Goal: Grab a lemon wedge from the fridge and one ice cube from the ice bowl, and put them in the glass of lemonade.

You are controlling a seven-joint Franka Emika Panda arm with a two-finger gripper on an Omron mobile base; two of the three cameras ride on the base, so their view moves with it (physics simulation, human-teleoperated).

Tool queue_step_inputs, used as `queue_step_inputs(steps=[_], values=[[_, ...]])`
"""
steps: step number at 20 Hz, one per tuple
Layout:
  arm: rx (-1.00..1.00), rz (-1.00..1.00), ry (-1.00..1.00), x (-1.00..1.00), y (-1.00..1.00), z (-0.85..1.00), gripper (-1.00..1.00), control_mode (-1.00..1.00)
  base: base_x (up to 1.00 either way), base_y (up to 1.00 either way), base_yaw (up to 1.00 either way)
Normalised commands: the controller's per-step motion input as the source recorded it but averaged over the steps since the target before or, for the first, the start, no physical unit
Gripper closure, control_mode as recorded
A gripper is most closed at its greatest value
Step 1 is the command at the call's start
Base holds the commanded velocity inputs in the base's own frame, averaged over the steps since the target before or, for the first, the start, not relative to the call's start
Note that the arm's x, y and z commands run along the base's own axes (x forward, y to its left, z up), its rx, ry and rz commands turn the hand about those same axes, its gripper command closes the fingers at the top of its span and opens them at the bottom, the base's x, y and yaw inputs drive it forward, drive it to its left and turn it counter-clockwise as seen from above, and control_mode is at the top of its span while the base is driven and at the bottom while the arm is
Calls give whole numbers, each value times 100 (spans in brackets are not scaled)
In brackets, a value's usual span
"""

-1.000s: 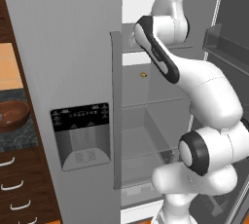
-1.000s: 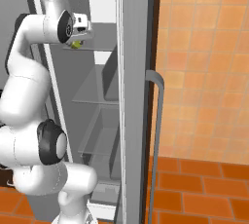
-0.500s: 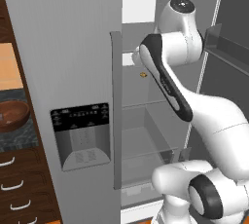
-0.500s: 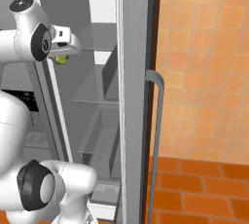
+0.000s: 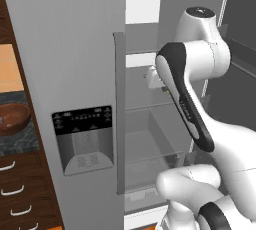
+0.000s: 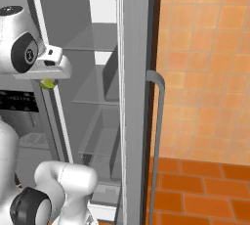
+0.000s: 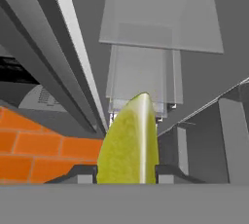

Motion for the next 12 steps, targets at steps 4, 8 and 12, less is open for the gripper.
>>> queue_step_inputs(steps=[4,8,12], values=[[7,-13,13,-100,-18,-43,100,-100,0,0,0],[7,-14,8,-99,-12,-30,100,-100,0,0,0],[3,-7,4,-53,-18,0,100,-100,0,0,0]])
